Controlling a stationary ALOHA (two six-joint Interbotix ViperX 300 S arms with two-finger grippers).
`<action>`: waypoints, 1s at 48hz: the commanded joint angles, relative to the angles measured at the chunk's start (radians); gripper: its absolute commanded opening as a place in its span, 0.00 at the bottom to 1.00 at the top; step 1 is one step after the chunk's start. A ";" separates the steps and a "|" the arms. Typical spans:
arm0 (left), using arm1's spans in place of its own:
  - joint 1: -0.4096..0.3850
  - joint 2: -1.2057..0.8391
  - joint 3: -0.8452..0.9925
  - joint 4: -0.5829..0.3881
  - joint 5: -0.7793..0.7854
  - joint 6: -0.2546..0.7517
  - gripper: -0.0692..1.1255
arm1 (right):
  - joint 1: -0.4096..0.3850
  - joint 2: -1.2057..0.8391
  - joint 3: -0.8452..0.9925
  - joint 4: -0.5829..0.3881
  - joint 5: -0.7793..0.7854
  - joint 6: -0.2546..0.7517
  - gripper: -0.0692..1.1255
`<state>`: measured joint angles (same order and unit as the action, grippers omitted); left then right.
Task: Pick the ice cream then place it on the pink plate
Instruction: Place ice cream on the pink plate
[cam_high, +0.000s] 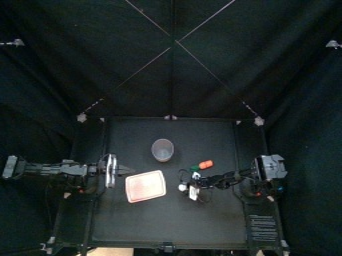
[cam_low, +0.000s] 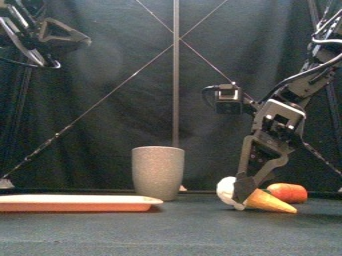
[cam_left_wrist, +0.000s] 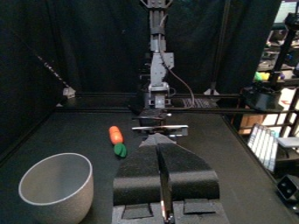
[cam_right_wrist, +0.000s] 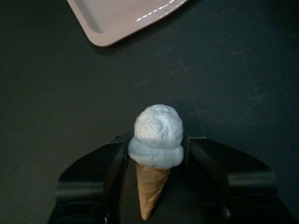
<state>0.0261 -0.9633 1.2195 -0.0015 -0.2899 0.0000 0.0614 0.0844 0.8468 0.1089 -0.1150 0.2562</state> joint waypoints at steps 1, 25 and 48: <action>0.000 0.005 -0.011 0.000 -0.005 0.000 0.03 | -0.002 -0.017 -0.017 -0.002 0.000 0.002 0.54; 0.003 0.003 -0.011 0.002 -0.005 0.002 0.03 | -0.028 0.025 -0.371 -0.137 0.002 -0.006 0.46; 0.006 0.002 -0.009 0.002 -0.005 0.002 0.03 | -0.086 0.327 -0.707 -0.209 0.038 -0.008 0.63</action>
<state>0.0291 -0.9649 1.2210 0.0000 -0.2899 0.0000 -0.0123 0.4249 0.1948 -0.0905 -0.0736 0.2500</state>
